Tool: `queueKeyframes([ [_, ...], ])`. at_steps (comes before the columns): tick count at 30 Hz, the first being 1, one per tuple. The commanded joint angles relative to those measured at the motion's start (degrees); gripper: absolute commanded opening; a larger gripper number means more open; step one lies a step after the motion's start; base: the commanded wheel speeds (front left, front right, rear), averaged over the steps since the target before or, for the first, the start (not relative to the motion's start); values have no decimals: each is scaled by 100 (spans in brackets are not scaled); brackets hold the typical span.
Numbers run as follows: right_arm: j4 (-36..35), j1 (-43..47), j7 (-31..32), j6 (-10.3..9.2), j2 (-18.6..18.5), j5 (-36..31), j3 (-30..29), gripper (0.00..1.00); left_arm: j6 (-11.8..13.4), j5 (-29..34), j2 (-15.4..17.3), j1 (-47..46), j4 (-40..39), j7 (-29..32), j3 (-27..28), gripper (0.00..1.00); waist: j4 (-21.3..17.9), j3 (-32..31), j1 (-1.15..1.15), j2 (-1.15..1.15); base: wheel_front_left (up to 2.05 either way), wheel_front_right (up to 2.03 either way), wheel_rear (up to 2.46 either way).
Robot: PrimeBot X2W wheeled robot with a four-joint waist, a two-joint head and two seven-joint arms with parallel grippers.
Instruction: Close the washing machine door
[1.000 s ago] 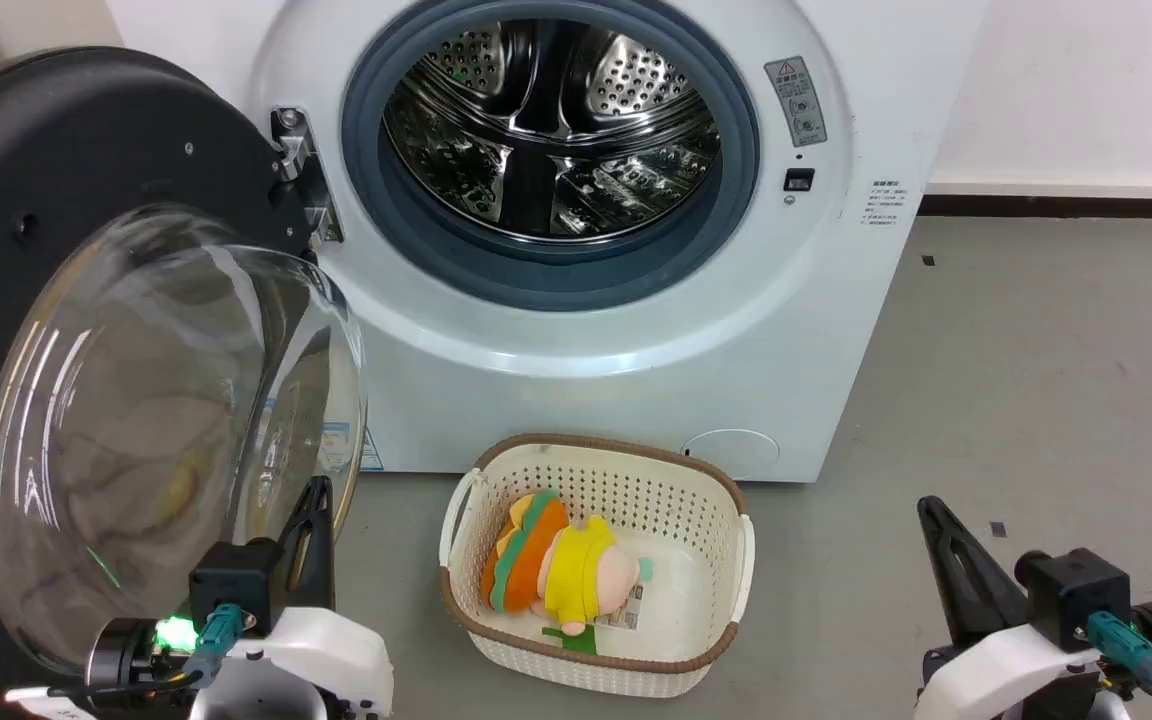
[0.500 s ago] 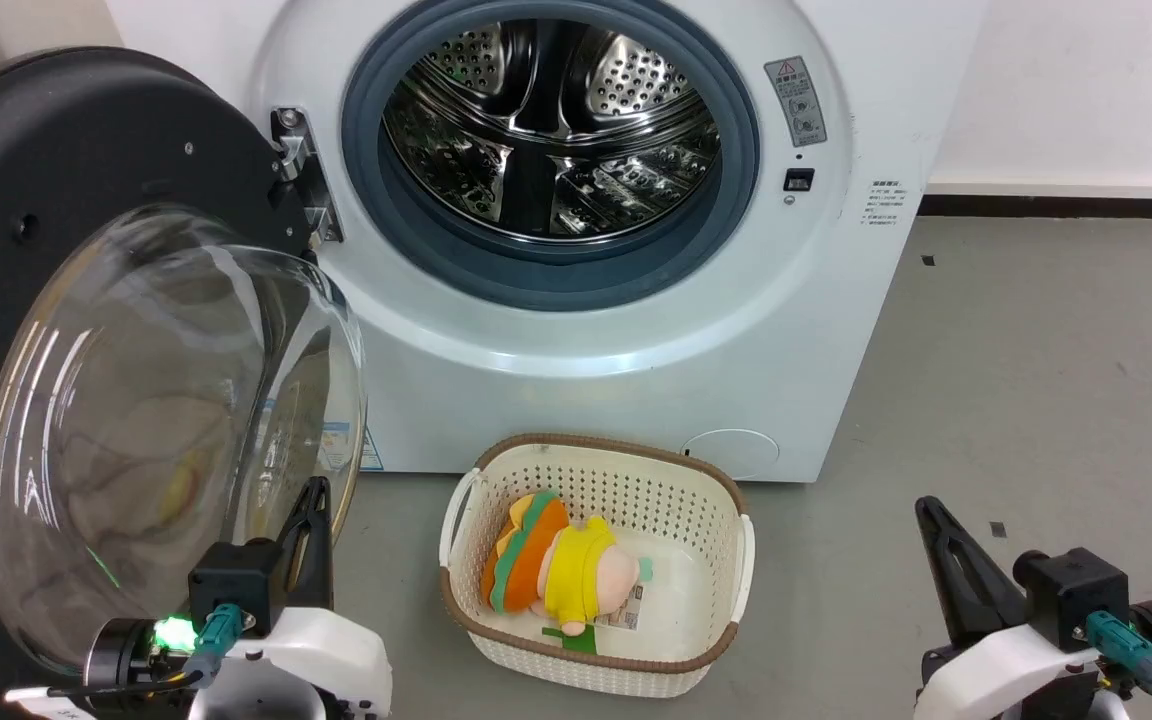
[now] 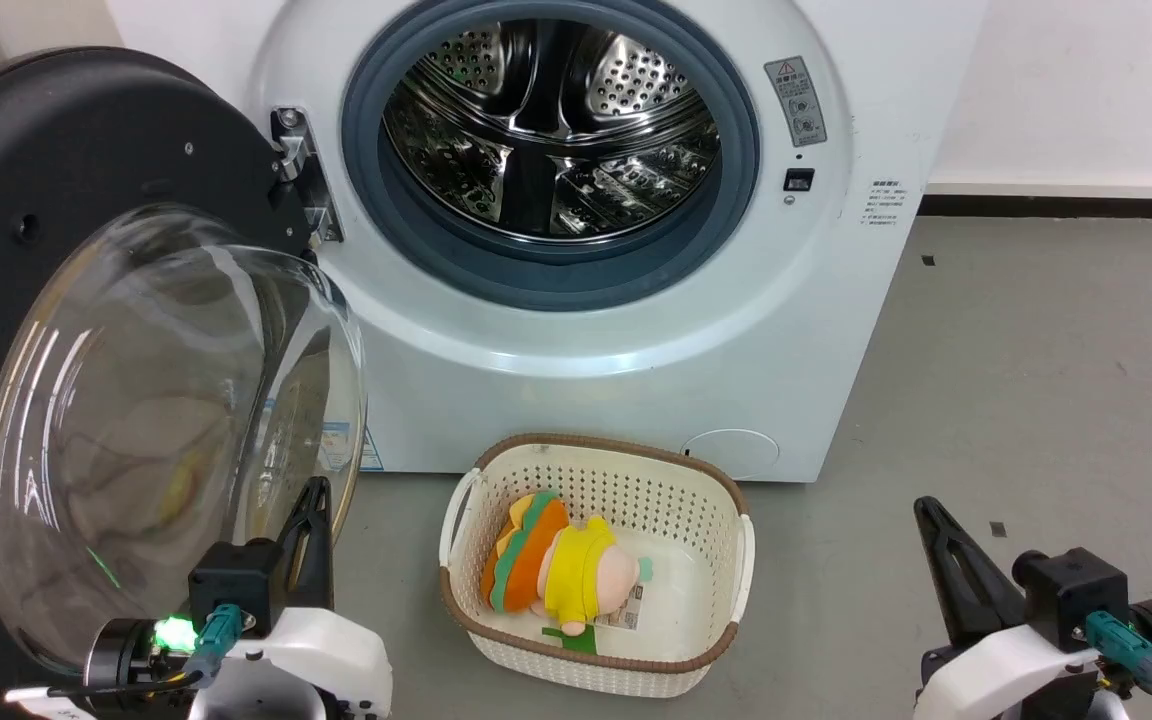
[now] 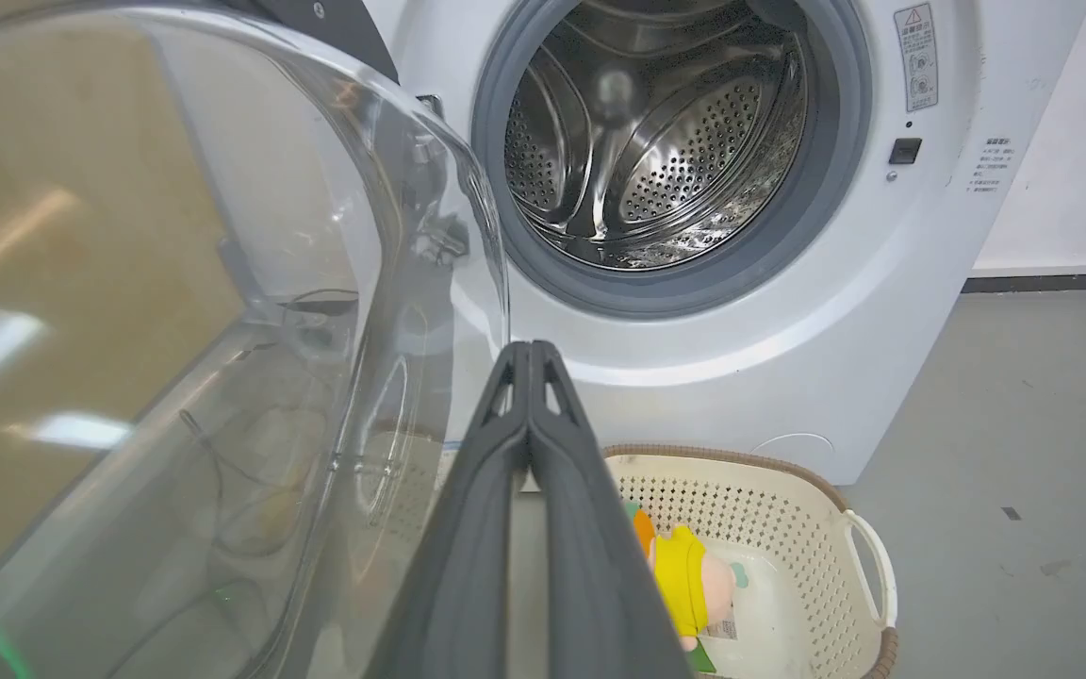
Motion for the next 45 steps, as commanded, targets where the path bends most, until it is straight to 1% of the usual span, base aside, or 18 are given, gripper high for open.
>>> queueKeyframes([
  [1,-25,-81,3,5,23,-44,1,0,-25,17,-4,101,-23,2,12,0,0,0,0,0,0,0,0],
  [19,-25,-81,3,5,23,-44,1,0,-25,17,-4,101,-23,2,12,0,0,0,0,0,0,0,0],
  [20,-1,-1,-2,0,0,1,-3,100,1,0,-1,3,0,-2,0,100,0,0,0,0,0,0,0],
  [27,17,-10,-64,0,0,55,-58,100,84,-16,-1,-8,3,-64,-30,100,0,8,0,0,0,0,0],
  [28,18,-13,-75,0,0,68,-69,100,99,-20,-1,-11,1,-76,-35,82,0,9,0,0,0,0,0],
  [29,18,-16,-87,0,0,79,-80,100,114,-22,-1,-14,-4,-88,-40,6,1,11,0,0,0,0,0],
  [30,17,-20,-99,0,0,88,-91,100,127,-22,-1,-18,-8,-100,-45,0,2,13,0,0,0,0,0],
  [37,-2,-46,-183,1,2,145,-139,100,186,-36,7,-79,-88,-183,-51,0,39,26,0,0,0,0,0],
  [45,-25,-57,-279,1,3,191,-178,100,173,-63,43,-260,-304,-279,-8,0,164,36,0,0,0,0,0],
])
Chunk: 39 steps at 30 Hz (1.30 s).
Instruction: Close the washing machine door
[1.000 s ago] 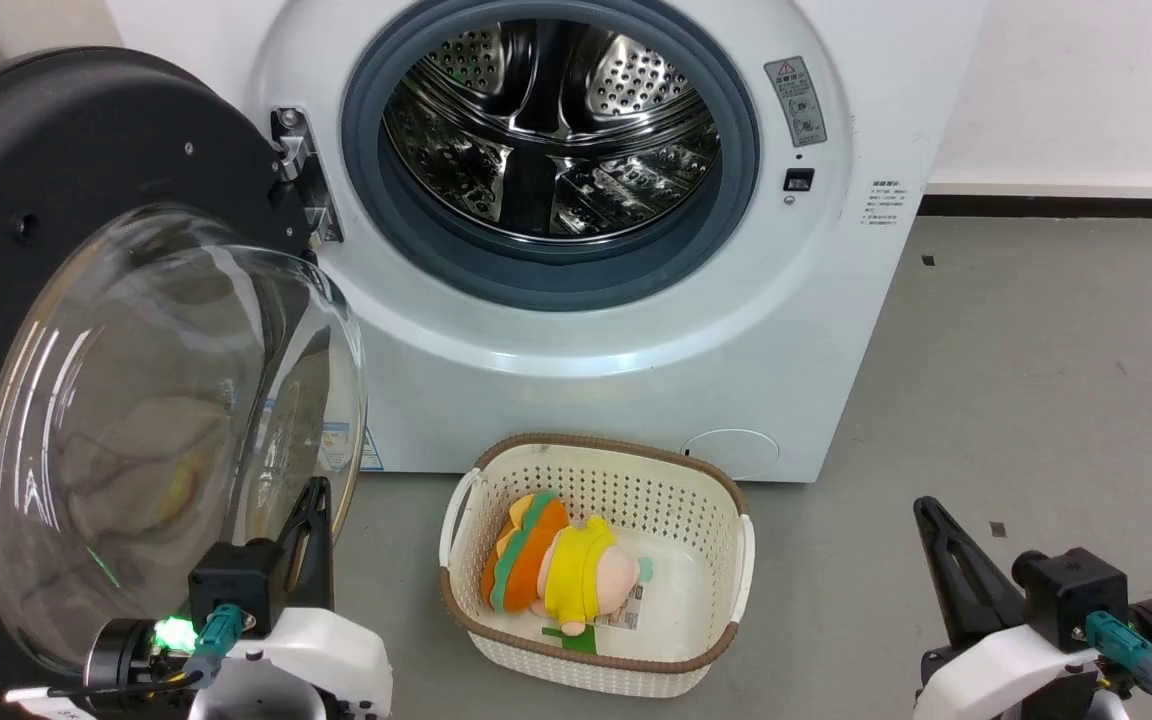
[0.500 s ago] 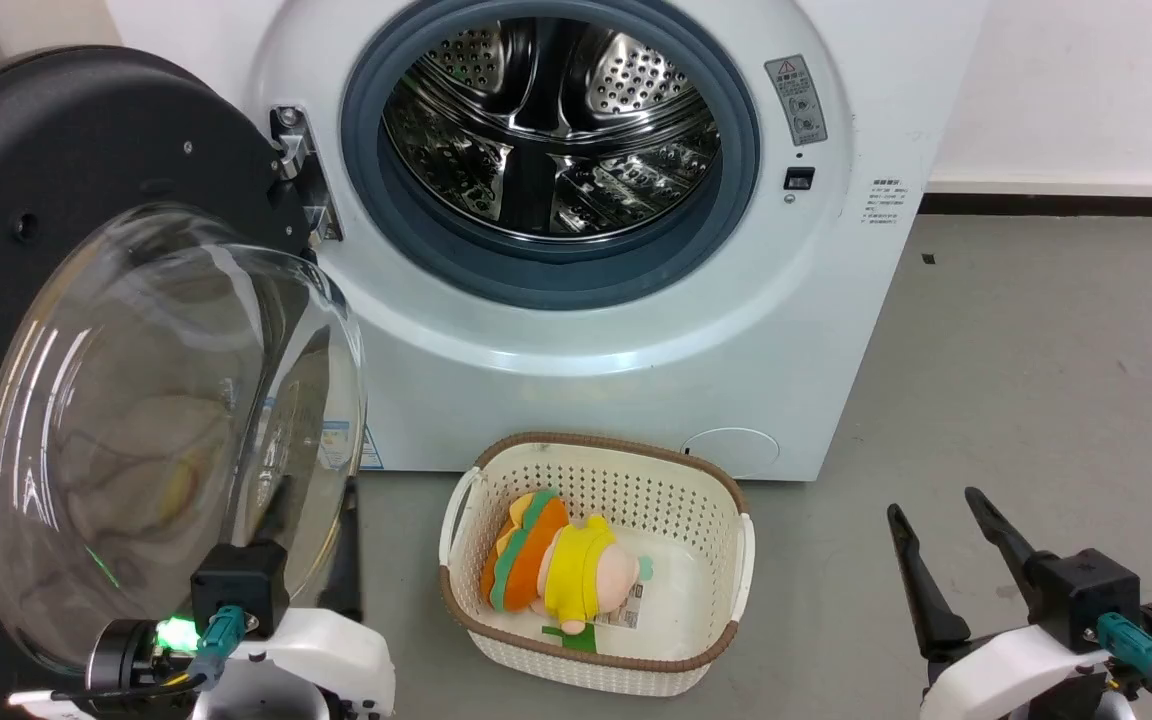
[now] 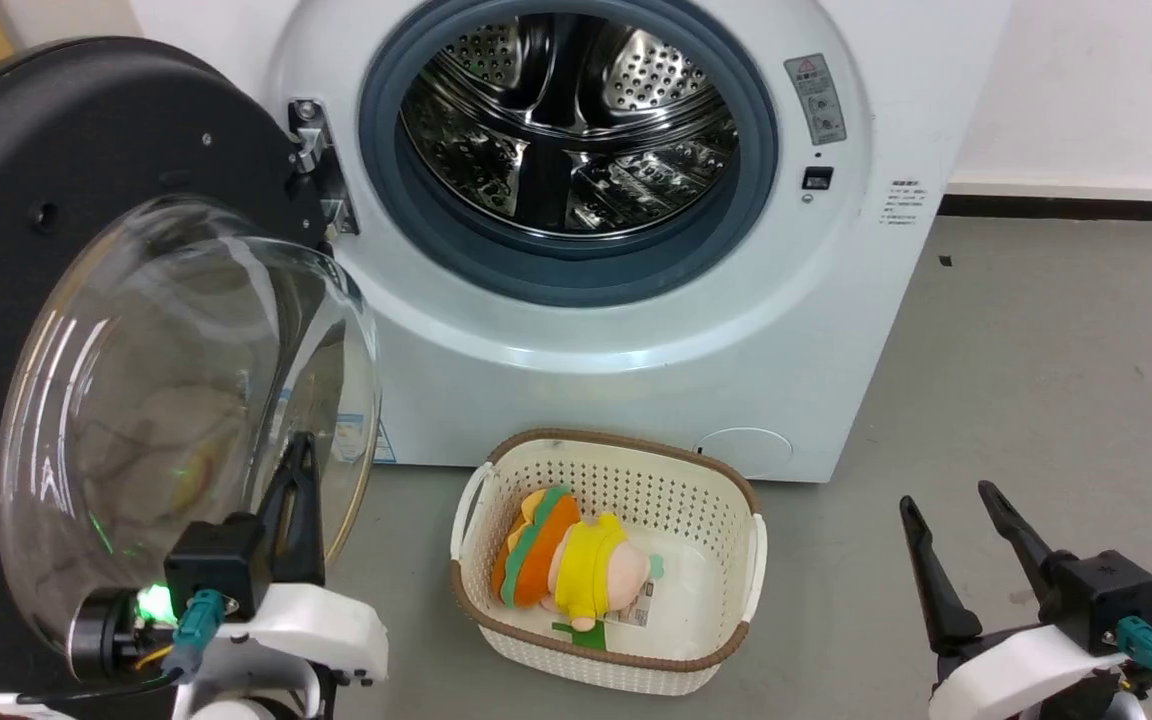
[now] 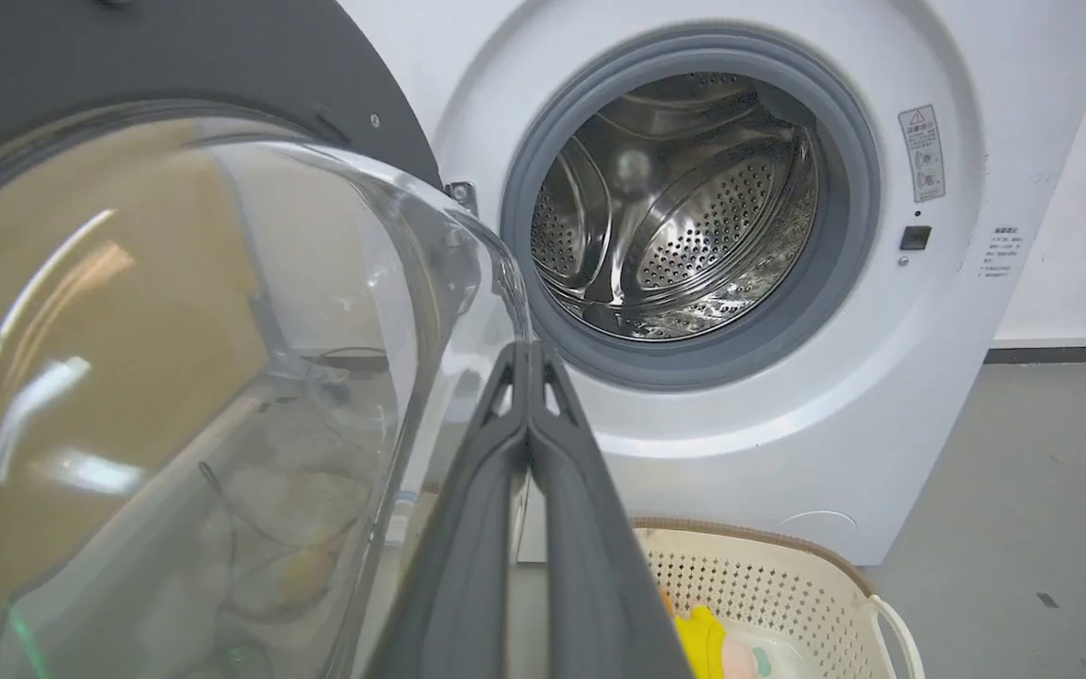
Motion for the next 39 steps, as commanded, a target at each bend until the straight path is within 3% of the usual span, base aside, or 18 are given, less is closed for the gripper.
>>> queueKeyframes([
  [1,-28,-58,-61,1,5,58,-26,100,9,-16,42,-152,-104,-67,29,0,52,5,0,0,0,0,0],
  [20,-59,-97,-277,2,8,164,-149,100,-235,-180,226,-1064,-769,-283,344,0,595,99,0,0,0,0,0],
  [39,15,-138,-504,2,12,256,-301,100,-511,-794,536,-2076,-1101,-510,1148,0,1371,201,0,0,0,0,0],
])
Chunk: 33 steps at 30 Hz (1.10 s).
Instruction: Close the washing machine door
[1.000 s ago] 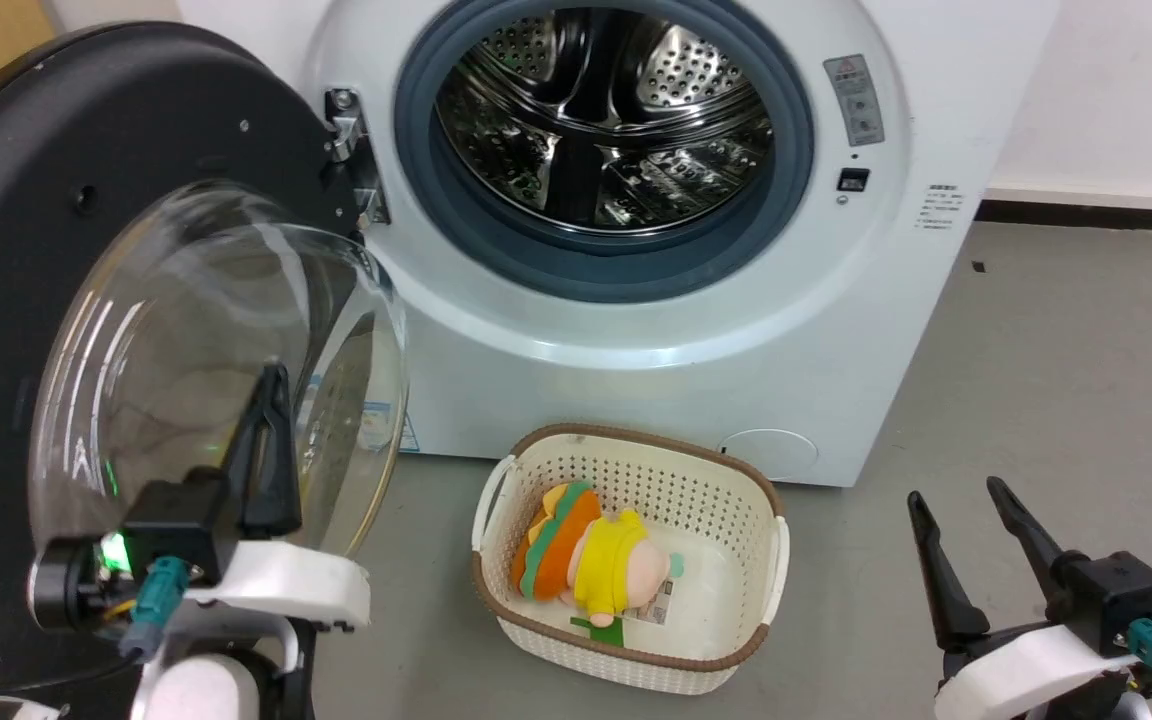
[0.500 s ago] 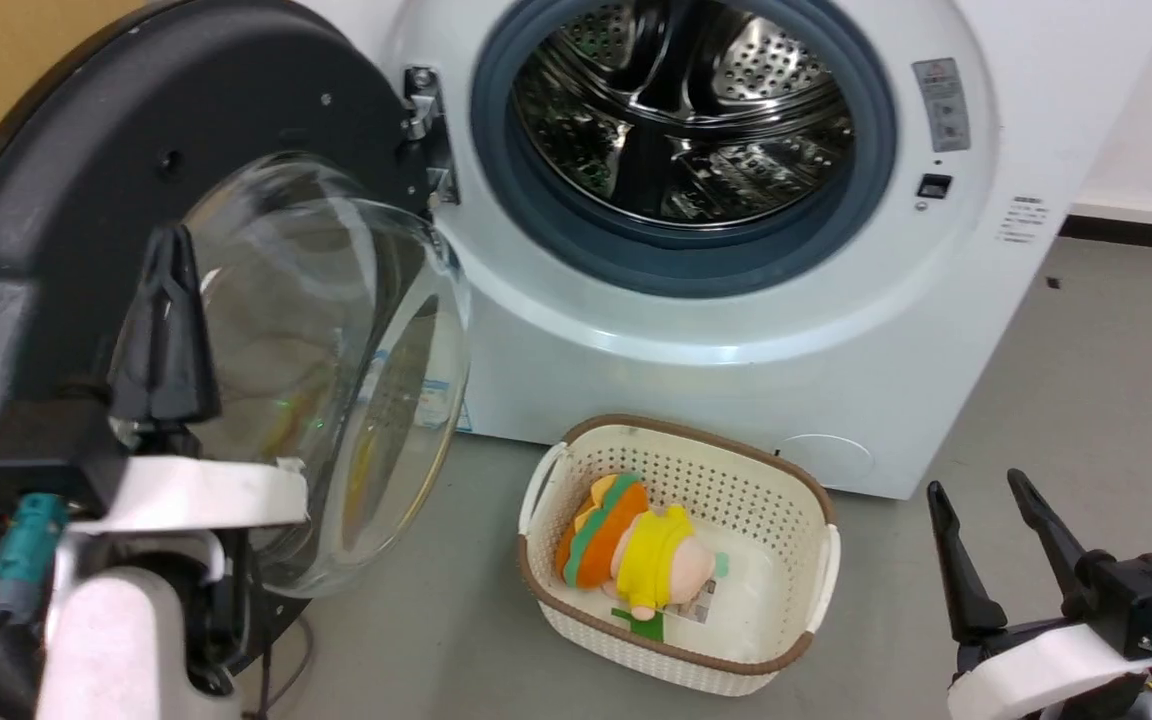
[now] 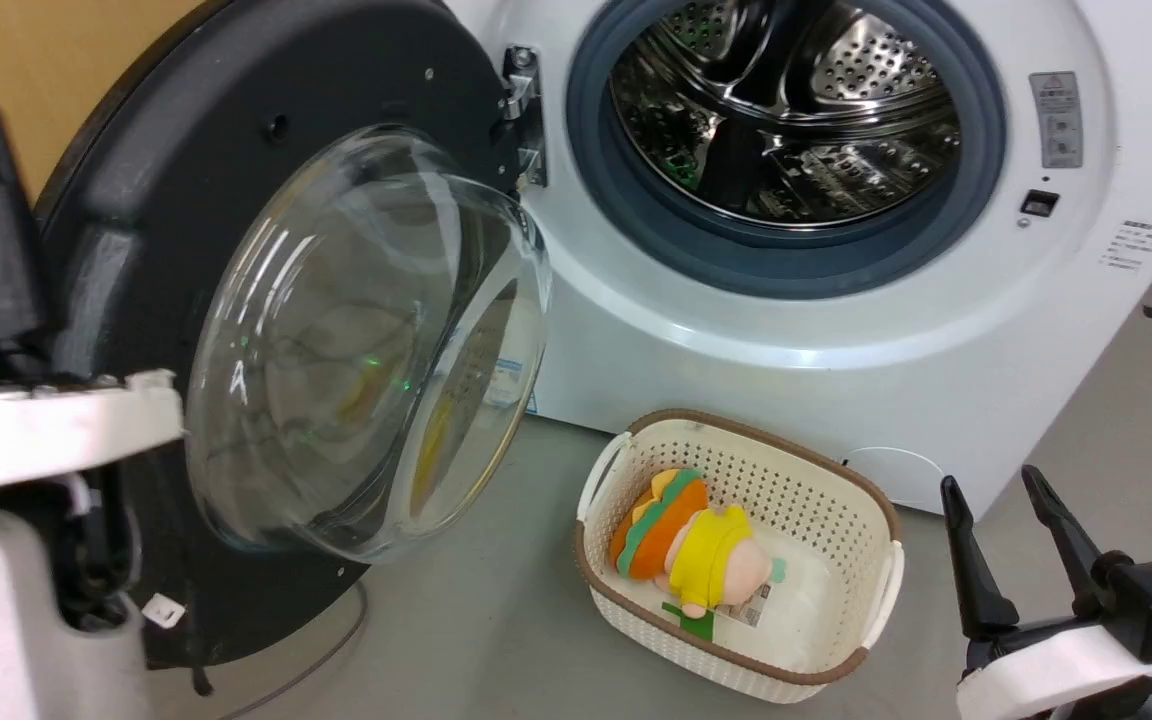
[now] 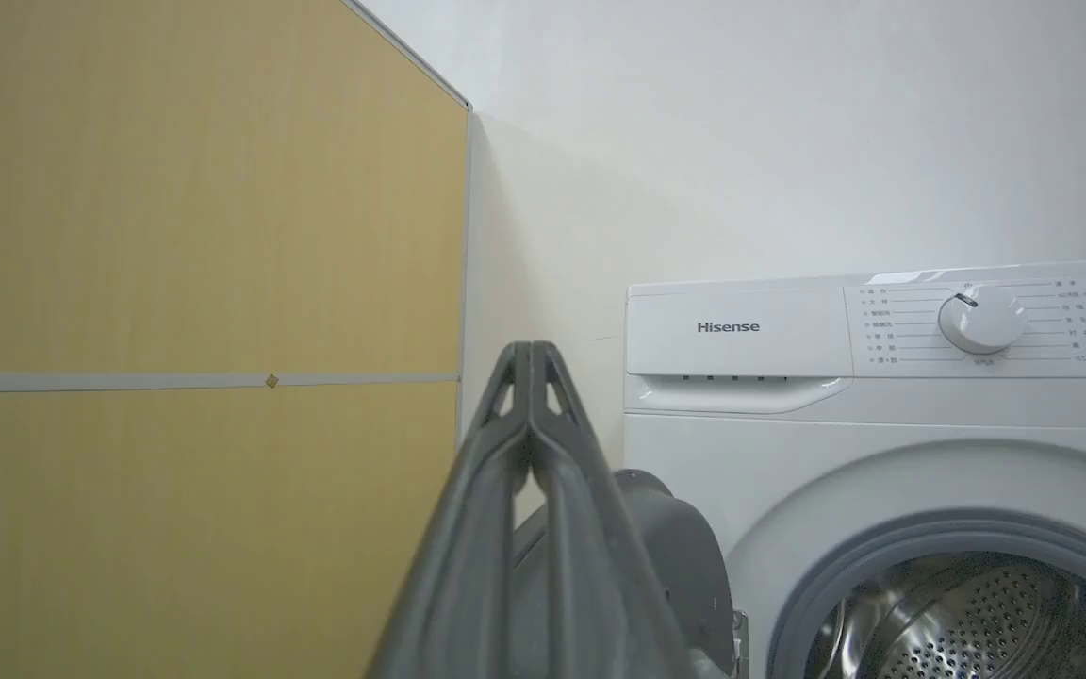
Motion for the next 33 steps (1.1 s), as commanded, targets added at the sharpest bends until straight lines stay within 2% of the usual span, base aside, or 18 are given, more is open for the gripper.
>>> queueKeyframes([
  [1,18,-126,-58,2,12,32,-17,100,-54,-111,70,-178,-34,-53,134,0,65,26,0,0,0,0,0],
  [2,24,-135,-70,2,12,34,-19,100,-61,-184,88,-210,-17,-65,214,0,93,34,0,0,0,0,0],
  [3,46,-167,-129,2,13,56,-36,100,-82,-708,130,-333,190,-66,683,0,225,62,0,0,0,0,0],
  [12,68,-183,-237,3,15,77,-117,100,-10,-1678,277,-431,1059,273,1615,0,446,110,0,0,0,0,0],
  [15,63,-192,-273,3,15,78,-151,100,8,-2052,230,-469,1395,425,1862,0,521,131,0,0,0,0,0],
  [19,46,-203,-321,3,16,78,-206,100,-42,-2745,134,-538,1882,799,2149,0,621,165,0,0,0,0,0],
  [20,43,-205,-345,3,16,80,-231,100,-108,-3137,106,-556,2137,1028,2266,0,670,181,0,0,0,0,0],
  [26,43,-213,-416,3,18,98,-292,100,-244,-4026,61,-396,2724,1861,2341,0,813,211,0,0,0,0,0],
  [33,26,-230,-500,4,19,125,-373,100,-305,-4752,-57,76,2614,2728,1846,0,982,262,0,0,0,0,0],
])
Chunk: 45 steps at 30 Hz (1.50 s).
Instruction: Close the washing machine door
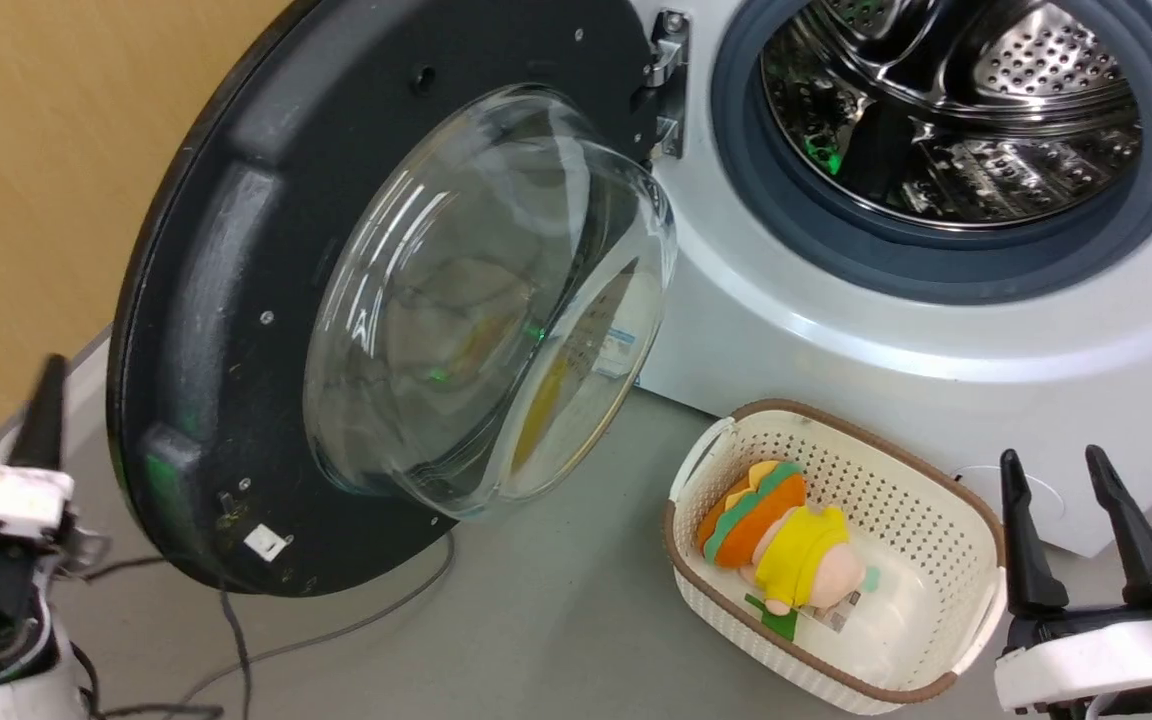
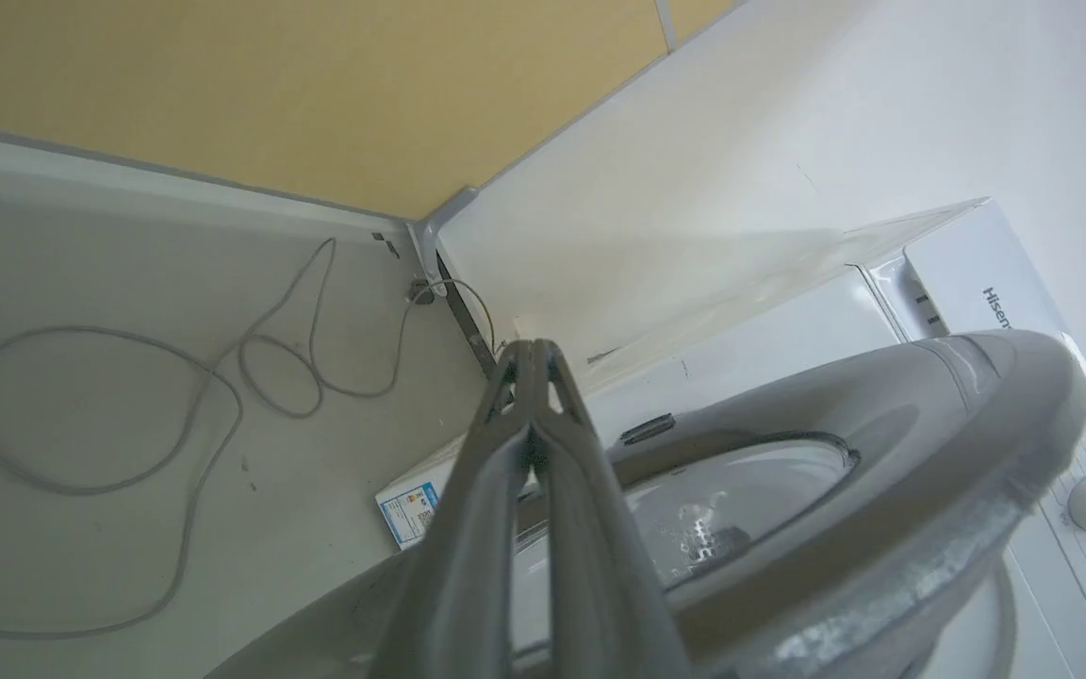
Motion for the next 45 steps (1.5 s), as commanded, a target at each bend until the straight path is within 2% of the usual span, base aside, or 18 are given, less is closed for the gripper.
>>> queueKeyframes([
  [1,-28,-115,-73,4,18,35,-49,100,-60,-276,-30,172,-50,186,-81,0,58,25,0,0,0,0,0],
  [14,-36,-143,-228,4,20,94,-211,100,-142,-1476,-112,958,-554,924,-1169,0,372,79,0,0,0,0,0],
  [19,-24,-153,-288,4,21,130,-252,100,-173,-1820,-46,1236,-1211,1004,-1809,0,473,62,0,0,0,0,0],
  [26,6,-165,-370,5,23,184,-218,100,-216,-2437,139,1628,-2222,1290,-2995,0,487,-10,0,0,0,0,0],
  [32,-28,-226,-370,5,23,136,-181,100,-216,-2504,165,1634,-2428,1048,-3942,0,157,13,0,0,0,0,0],
  [33,-28,-226,-370,5,23,136,-181,100,-216,-2504,165,1634,-2428,1048,-3942,0,157,13,0,0,0,0,0],
  [34,-29,-244,-370,5,23,121,-190,100,-216,-2528,130,1551,-2388,889,-4225,0,19,35,0,0,0,0,0],
  [35,-29,-244,-370,5,23,121,-190,100,-216,-2528,130,1551,-2388,889,-4225,0,19,35,0,0,0,0,0],
  [45,3,-286,-370,5,23,96,-162,100,-216,-2477,4,938,-1886,37,-5662,0,-803,142,0,0,0,0,0],
])
